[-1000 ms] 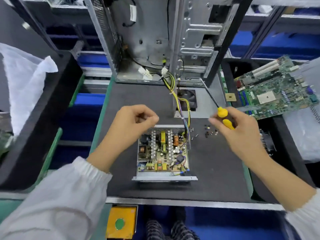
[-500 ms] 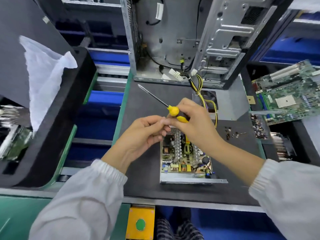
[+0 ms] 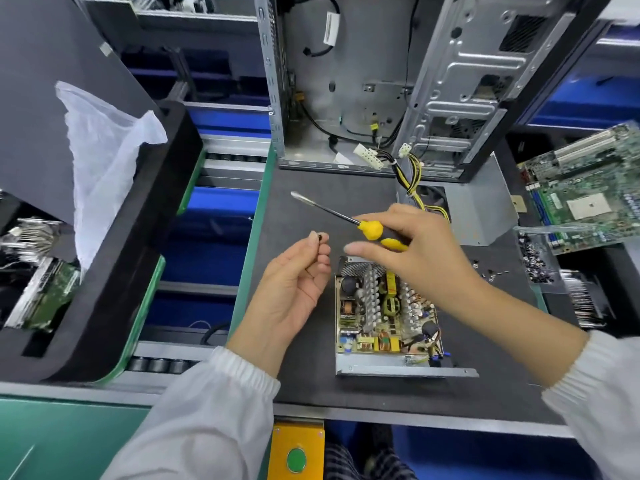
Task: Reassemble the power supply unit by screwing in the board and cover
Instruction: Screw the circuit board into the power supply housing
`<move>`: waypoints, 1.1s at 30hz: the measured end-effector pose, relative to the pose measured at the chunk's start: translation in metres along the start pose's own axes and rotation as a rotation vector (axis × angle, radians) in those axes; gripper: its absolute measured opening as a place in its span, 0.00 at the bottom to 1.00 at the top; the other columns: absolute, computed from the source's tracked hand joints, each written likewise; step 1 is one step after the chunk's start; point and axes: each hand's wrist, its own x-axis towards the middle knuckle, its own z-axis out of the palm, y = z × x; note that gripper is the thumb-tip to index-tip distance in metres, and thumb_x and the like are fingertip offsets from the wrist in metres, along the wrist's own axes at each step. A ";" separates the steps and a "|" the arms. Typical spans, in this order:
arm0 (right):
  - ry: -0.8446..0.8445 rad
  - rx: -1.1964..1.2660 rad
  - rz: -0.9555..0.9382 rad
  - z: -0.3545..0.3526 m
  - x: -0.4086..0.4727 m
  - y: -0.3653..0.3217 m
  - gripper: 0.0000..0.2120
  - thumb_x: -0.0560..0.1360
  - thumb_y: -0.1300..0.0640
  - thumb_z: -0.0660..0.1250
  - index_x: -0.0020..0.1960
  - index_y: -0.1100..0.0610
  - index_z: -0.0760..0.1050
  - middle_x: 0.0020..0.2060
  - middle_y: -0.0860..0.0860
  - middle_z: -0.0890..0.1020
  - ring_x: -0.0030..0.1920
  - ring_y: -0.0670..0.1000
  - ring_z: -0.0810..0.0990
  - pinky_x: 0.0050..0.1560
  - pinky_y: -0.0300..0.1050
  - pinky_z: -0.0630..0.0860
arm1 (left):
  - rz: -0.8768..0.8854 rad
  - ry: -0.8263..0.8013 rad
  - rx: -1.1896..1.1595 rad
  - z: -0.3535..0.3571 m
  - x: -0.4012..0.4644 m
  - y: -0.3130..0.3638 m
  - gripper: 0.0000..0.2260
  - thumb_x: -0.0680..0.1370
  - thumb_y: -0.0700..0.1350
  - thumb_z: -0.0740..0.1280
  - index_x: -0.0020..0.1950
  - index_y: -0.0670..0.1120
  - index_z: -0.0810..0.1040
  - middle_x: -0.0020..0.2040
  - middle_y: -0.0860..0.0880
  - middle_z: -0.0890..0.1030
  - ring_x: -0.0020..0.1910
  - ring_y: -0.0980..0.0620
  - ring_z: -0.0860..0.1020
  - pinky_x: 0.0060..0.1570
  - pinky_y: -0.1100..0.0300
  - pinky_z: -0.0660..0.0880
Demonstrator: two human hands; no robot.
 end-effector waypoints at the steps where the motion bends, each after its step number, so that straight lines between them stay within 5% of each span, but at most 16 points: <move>1: -0.019 -0.139 -0.040 -0.007 -0.001 0.003 0.17 0.72 0.38 0.66 0.53 0.47 0.80 0.35 0.46 0.76 0.36 0.44 0.74 0.38 0.41 0.71 | 0.031 0.014 -0.012 -0.002 0.000 0.003 0.07 0.72 0.43 0.69 0.39 0.43 0.87 0.35 0.50 0.81 0.32 0.59 0.79 0.33 0.70 0.76; 6: -0.102 -0.413 -0.142 -0.023 -0.006 0.009 0.23 0.76 0.36 0.53 0.50 0.49 0.80 0.37 0.47 0.78 0.39 0.50 0.78 0.37 0.52 0.76 | 0.110 0.023 -0.025 -0.006 -0.003 0.016 0.07 0.73 0.43 0.68 0.41 0.44 0.87 0.38 0.49 0.82 0.36 0.58 0.81 0.37 0.69 0.78; 22: -0.086 -0.404 -0.194 -0.025 -0.002 0.005 0.20 0.76 0.38 0.57 0.50 0.50 0.81 0.37 0.47 0.79 0.39 0.50 0.78 0.36 0.50 0.76 | 0.140 0.002 0.010 -0.005 -0.005 0.017 0.08 0.73 0.42 0.68 0.42 0.44 0.87 0.40 0.49 0.84 0.40 0.57 0.83 0.39 0.68 0.78; 33: -0.246 -0.286 -0.041 -0.034 -0.005 0.000 0.22 0.74 0.36 0.55 0.48 0.49 0.80 0.32 0.47 0.80 0.35 0.47 0.77 0.38 0.51 0.74 | 0.397 -0.007 0.310 -0.014 -0.004 0.009 0.06 0.75 0.41 0.68 0.48 0.40 0.82 0.39 0.48 0.83 0.38 0.54 0.81 0.43 0.64 0.79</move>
